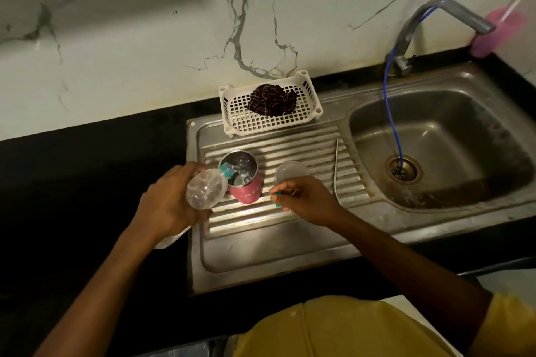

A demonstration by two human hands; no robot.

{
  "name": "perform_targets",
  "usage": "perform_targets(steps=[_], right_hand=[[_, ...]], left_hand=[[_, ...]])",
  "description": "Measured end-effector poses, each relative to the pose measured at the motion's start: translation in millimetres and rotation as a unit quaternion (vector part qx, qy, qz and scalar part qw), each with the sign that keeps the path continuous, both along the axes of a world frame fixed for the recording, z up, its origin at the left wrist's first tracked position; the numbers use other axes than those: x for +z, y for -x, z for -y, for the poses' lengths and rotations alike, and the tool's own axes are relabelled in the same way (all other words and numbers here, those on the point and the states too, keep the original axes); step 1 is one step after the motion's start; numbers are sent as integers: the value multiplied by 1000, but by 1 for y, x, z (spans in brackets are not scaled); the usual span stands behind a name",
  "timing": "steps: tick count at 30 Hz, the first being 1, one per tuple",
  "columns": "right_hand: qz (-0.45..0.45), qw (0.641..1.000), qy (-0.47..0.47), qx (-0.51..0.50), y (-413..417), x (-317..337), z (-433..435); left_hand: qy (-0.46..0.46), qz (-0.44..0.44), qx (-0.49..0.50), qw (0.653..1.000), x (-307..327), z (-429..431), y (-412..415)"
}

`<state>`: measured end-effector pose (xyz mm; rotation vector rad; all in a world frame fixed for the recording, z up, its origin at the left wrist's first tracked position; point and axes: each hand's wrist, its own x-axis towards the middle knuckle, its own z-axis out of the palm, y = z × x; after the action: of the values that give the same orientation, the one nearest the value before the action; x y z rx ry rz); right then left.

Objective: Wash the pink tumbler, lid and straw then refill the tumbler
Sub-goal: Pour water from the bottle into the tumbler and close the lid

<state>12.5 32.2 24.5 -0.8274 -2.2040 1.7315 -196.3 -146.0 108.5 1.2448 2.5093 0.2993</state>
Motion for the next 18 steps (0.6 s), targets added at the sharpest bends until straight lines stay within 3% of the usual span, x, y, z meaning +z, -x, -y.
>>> perform_targets(steps=[10,18], right_hand=[[-33,999,-11,-16,13,28,-5],[-111,993,-16,-33,26,82,-1]], left_hand=[[-172,125,79,974,-26,13,-5],[-282,190,61,939,-8,18,-16]])
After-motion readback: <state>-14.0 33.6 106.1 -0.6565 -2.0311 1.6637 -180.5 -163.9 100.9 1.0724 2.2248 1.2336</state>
